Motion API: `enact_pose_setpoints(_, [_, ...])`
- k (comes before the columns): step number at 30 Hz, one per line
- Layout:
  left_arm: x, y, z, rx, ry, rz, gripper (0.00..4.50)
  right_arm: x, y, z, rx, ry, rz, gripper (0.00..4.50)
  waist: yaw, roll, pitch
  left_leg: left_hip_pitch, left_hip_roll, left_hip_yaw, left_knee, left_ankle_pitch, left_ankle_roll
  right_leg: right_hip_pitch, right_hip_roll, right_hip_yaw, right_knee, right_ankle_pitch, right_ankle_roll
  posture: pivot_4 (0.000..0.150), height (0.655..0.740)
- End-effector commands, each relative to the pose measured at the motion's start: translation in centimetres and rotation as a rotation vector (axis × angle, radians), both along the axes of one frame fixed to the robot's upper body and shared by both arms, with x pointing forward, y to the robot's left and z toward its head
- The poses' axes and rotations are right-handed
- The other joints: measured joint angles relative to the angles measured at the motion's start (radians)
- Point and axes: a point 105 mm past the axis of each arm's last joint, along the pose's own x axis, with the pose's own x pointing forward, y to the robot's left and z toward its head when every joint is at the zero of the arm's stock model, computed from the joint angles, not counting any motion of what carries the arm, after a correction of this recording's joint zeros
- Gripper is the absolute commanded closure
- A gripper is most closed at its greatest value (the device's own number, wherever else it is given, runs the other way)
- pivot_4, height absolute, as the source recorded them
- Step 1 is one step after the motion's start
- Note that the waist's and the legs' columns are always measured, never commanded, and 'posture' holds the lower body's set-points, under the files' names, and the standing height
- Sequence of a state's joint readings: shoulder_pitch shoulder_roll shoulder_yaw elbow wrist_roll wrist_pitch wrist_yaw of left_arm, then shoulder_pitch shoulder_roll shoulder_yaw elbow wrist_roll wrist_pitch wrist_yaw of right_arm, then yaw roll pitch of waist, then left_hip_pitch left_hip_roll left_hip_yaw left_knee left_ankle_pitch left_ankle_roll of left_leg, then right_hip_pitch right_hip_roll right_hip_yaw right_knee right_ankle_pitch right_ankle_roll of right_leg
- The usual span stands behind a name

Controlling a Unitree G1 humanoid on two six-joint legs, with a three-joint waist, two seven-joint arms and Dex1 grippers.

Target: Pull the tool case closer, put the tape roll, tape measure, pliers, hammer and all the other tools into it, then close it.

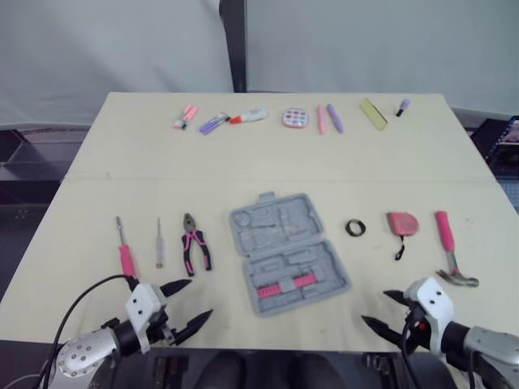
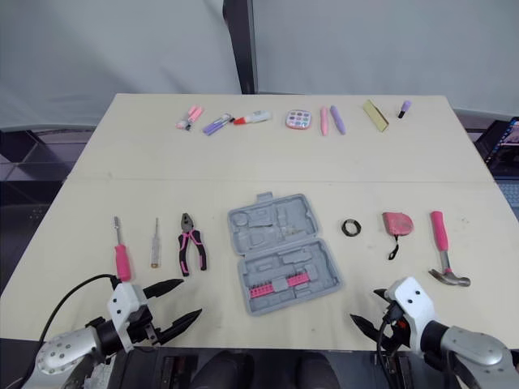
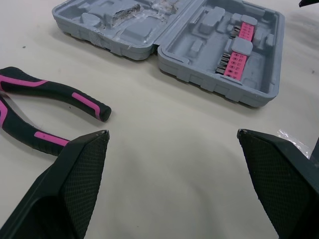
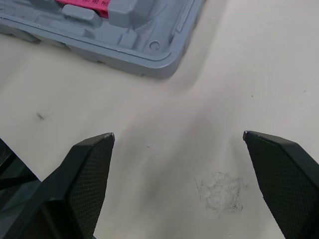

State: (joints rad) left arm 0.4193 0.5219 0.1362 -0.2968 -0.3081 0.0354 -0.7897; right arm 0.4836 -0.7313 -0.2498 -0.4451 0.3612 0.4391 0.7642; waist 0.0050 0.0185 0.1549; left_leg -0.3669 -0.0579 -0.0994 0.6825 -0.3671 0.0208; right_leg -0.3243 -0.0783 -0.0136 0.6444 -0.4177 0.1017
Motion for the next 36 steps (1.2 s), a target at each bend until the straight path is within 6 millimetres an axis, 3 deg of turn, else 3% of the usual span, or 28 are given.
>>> enact_pose_setpoints(1, [-0.3, 0.1, 0.0, -0.016, 0.007, 0.007, 0.07, 0.0, 0.2, 0.8, -0.003, -0.027, 0.01, 0.12, 0.0, 0.0, 0.0, 0.0, 0.0, 0.0, 0.0, 0.0, 0.0, 0.0, 0.0, 0.0, 0.0, 0.0, 0.0, 0.15, 0.7134])
enact_pose_setpoints(21, [0.8, -0.6, 0.8, -0.045, 0.034, -0.019, 0.07, 0.5, 0.5, 1.0, -0.003, -0.05, 0.007, 0.12, 0.0, 0.0, 0.0, 0.0, 0.0, 0.0, 0.0, 0.0, 0.0, 0.0, 0.0, 0.0, 0.0, 0.0, 0.0, 0.15, 0.7134])
enact_pose_setpoints(25, [2.1, -1.3, 1.8, -0.084, 0.109, -0.051, 0.07, 0.7, 0.4, 1.3, 0.002, -0.06, -0.002, 0.12, 0.004, 0.0, 0.0, 0.0, 0.0, 0.0, 0.0, 0.0, 0.0, 0.0, 0.0, 0.0, 0.001, 0.0, 0.0, 0.15, 0.7134])
enact_pose_setpoints(26, [2.4, -1.6, 2.5, -0.117, 0.119, -0.069, 0.02, 1.0, 0.4, 1.7, 0.011, -0.072, -0.005, 0.35, 0.003, 0.0, 0.0, 0.0, 0.0, -0.001, 0.001, 0.0, 0.0, 0.0, 0.0, 0.0, 0.001, 0.0, 0.0, 0.15, 0.7134])
enact_pose_setpoints(28, [3.4, -2.2, 3.8, -0.143, 0.118, -0.085, 0.59, 1.8, 0.5, 2.5, 0.03, -0.106, -0.017, 0.92, 0.003, 0.0, 0.0, 0.0, 0.0, -0.001, 0.001, 0.0, 0.0, 0.0, 0.0, 0.0, 0.002, 0.0, 0.0, 0.15, 0.7134])
enact_pose_setpoints(30, [4.4, -2.7, 4.7, -0.131, 0.115, -0.09, 1.34, 2.7, 0.6, 3.4, 0.046, -0.14, -0.027, 1.84, 0.001, 0.0, 0.0, 0.0, 0.0, -0.001, 0.001, 0.0, 0.0, 0.0, 0.0, 0.0, 0.003, 0.0, 0.0, 0.15, 0.7134])
enact_pose_setpoints(35, [6.3, -4.3, 6.3, -0.136, 0.123, -0.09, 3.89, 4.8, 0.6, 4.9, 0.066, -0.212, -0.064, 4.42, -0.005, 0.0, 0.0, 0.001, 0.0, -0.001, 0.001, 0.0, 0.0, -0.001, 0.001, 0.0, 0.006, 0.0, 0.0, 0.15, 0.7134])
enact_pose_setpoints(36, [6.4, -4.6, 6.4, -0.136, 0.128, -0.091, 4.43, 5.1, 0.6, 5.1, 0.068, -0.221, -0.07, 4.5, -0.006, 0.0, 0.0, 0.001, 0.0, -0.001, 0.001, 0.0, 0.0, -0.002, 0.001, 0.0, 0.009, 0.0, 0.0, 0.15, 0.7134])
